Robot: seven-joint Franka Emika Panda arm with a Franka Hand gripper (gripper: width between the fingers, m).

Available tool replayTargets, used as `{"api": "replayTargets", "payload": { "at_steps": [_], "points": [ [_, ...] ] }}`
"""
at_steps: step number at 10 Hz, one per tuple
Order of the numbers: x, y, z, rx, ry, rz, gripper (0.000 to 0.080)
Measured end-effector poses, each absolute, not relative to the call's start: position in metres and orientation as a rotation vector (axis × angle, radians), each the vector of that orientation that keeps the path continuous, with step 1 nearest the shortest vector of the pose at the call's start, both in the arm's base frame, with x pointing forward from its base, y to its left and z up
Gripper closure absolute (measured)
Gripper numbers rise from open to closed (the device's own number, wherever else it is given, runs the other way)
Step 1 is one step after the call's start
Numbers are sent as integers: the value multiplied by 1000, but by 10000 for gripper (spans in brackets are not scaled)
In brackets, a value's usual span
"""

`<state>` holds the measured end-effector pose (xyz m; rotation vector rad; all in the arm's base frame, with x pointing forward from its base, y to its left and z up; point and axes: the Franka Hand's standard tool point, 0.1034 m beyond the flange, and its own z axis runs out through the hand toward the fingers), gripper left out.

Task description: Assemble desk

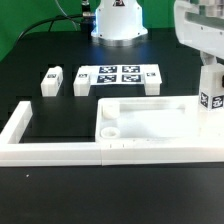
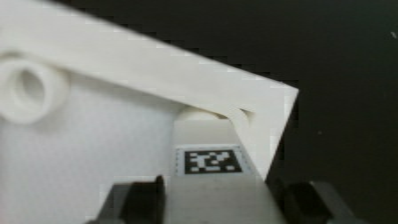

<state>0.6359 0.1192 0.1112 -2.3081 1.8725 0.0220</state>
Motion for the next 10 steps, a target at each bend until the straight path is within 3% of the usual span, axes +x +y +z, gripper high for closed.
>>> {"api": "replayTargets", "payload": {
  "at_steps": [1, 2, 3, 4, 5, 10],
  "points": [
    [636, 121, 111, -2299, 1884, 24, 509],
    [635, 121, 111, -2326, 1851, 21, 441],
    [635, 121, 110, -2389, 1778, 13, 303],
    [633, 122, 110, -2585, 1543, -8, 303],
    [633, 125, 111, -2719, 1298, -28, 183],
    [633, 123, 111, -2948, 654, -70, 150]
  ]
}}
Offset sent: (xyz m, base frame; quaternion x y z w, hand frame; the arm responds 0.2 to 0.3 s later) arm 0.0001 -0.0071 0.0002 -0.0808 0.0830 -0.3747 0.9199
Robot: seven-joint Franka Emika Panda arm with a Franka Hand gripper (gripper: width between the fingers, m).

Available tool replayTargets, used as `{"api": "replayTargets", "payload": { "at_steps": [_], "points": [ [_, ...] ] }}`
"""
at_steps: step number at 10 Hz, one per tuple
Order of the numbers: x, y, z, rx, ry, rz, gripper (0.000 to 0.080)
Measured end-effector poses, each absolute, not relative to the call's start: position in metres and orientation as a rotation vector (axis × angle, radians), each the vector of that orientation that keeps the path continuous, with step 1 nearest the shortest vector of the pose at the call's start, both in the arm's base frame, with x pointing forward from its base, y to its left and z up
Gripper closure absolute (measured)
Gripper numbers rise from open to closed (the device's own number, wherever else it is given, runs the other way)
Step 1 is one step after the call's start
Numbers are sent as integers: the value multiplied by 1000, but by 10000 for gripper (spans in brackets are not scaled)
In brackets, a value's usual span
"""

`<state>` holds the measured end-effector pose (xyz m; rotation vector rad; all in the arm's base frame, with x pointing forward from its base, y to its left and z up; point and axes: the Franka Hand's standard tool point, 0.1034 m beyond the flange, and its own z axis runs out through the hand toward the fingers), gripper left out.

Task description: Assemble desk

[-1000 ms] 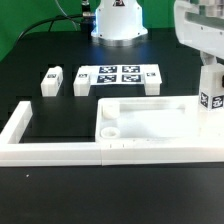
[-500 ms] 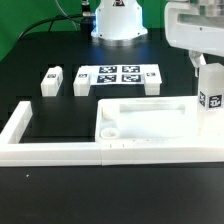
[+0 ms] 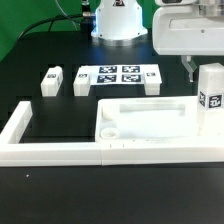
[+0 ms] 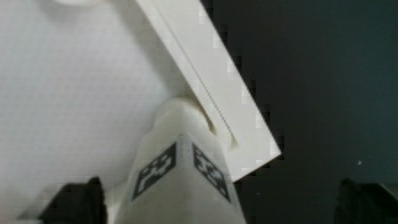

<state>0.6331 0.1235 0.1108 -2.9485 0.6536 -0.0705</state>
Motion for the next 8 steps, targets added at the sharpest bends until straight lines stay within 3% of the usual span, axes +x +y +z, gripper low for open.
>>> {"api": "replayTargets", "payload": {
  "at_steps": [2, 4, 5, 6, 7, 8],
  "points": [
    [643, 115, 116, -3068, 57, -140, 150],
    [644, 117, 116, -3064, 83, -149, 159],
    [644, 117, 116, -3064, 83, -149, 325],
    [644, 117, 116, -3059, 133, -146, 325],
    [643, 116, 115, -3049, 257, -140, 500],
    [643, 113, 115, -3045, 329, -137, 504]
  ]
}}
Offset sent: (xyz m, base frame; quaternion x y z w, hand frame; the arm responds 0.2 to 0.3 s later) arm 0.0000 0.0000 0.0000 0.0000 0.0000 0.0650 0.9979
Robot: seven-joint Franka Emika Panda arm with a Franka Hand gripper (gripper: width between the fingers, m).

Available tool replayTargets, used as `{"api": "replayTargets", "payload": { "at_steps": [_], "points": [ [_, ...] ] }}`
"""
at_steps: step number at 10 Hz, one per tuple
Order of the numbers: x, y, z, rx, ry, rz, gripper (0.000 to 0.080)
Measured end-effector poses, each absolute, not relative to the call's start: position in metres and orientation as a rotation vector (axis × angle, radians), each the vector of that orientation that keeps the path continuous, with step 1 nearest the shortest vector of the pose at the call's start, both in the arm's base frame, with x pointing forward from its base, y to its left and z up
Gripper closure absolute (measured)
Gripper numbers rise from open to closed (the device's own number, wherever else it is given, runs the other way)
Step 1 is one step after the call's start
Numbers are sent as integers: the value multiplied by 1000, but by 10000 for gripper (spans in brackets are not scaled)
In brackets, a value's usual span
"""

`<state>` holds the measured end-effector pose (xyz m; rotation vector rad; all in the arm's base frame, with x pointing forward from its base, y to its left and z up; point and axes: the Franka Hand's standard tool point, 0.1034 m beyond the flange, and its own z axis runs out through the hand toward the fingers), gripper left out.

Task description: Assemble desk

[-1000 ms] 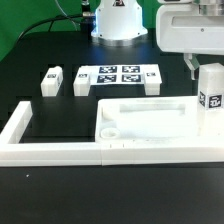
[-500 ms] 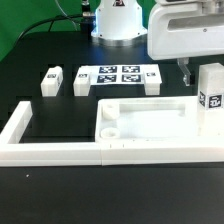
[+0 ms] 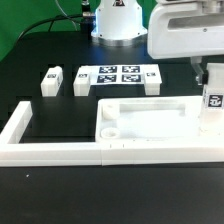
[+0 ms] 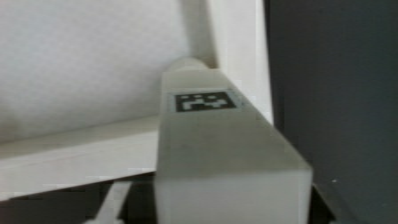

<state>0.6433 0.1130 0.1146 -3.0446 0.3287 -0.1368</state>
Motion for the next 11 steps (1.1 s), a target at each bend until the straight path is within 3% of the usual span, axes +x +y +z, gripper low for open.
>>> {"api": "replayTargets", "payload": {
  "at_steps": [2, 7, 9, 11],
  "points": [
    [643, 112, 114, -2996, 599, -125, 504],
    [641, 112, 113, -2293, 1889, 46, 504],
    [641, 112, 113, -2293, 1888, 47, 504],
    [640, 114, 113, -2558, 1560, -10, 274]
  ]
}}
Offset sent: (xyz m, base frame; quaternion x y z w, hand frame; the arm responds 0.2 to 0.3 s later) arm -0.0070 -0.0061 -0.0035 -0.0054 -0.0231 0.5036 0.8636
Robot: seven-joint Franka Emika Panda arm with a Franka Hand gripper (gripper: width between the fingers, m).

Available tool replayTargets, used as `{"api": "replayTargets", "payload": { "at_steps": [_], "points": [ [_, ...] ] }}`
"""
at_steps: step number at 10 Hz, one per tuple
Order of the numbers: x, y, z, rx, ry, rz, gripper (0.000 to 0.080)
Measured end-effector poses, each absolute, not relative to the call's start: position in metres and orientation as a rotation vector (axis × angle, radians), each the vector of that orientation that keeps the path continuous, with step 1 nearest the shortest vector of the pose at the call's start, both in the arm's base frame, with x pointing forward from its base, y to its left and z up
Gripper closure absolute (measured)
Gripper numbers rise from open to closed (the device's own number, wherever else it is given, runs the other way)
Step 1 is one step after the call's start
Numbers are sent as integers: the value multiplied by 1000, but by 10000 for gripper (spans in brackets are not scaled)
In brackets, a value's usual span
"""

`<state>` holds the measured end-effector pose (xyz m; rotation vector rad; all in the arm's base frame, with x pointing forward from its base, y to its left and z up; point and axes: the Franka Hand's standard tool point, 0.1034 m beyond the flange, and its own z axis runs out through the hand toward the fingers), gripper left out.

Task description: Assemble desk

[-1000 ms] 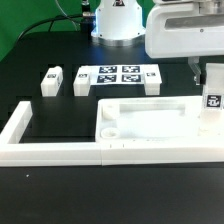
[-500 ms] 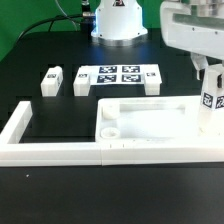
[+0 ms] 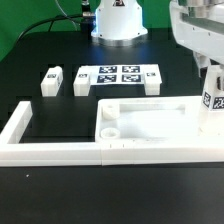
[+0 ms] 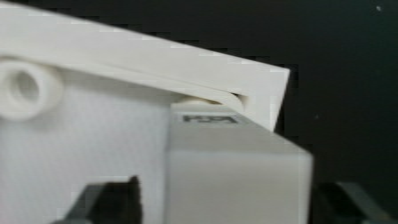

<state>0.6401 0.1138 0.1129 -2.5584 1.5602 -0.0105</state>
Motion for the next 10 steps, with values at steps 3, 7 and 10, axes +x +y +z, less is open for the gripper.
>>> {"api": "replayTargets", "payload": {
  "at_steps": [3, 7, 10],
  "points": [
    [634, 128, 109, -2809, 1052, -51, 154],
    [638, 119, 109, -3013, 421, -131, 151],
    [644, 108, 108, -3039, 209, -186, 173]
  ]
}}
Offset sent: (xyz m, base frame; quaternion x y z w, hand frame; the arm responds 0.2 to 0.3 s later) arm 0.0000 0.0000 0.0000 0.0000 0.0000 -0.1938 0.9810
